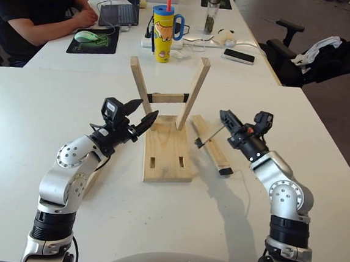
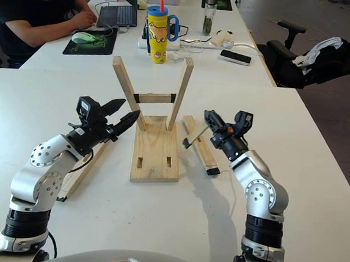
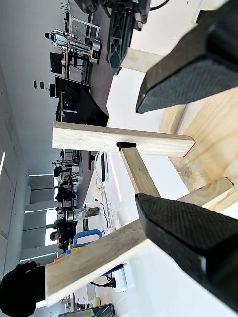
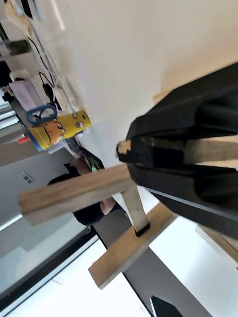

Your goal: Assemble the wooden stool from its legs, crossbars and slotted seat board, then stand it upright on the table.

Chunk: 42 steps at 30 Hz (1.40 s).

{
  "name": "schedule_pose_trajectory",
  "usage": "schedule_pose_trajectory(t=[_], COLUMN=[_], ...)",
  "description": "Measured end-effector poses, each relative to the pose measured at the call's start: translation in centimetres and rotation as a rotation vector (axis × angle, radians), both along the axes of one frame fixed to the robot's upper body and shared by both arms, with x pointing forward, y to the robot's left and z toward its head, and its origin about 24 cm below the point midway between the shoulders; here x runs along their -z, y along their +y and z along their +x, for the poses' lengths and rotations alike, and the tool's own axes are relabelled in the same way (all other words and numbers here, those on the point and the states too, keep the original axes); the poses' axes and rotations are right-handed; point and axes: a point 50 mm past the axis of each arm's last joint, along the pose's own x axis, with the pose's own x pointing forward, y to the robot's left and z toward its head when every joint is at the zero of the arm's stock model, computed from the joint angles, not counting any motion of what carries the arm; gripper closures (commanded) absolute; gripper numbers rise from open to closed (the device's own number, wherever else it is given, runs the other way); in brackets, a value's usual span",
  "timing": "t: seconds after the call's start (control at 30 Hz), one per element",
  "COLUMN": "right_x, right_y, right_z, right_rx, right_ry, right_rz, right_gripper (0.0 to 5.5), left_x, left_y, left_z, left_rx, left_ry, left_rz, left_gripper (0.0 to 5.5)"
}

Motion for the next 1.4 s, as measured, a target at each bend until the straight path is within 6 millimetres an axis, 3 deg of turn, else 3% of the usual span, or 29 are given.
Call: schedule_pose_trajectory(t=[0.1,0.5,1.4], right_x=[-0.4,2.0,3.0], right_y=[-0.5,-0.4,0.3], right_z=[0.8,1.5,2.1], right_rx=[0.047,0.100,0.091], right_ry=[-0.039,-0.005,0.015], right_rz=[-0.021,-0.068,-0.081], right_gripper=[5.07,5.07,5.07], left_x=[0.4,0.9,1.1], left_y=[-0.4,-0.7,-1.3], left_z=[0.1,0.4,0.3], left_rx=[0.001,0.026,0.039], left_ry=[0.003,0.006,0.008], left_rz=[0.008,0.044,0.044], left_gripper=[2.52,2.52,2.52])
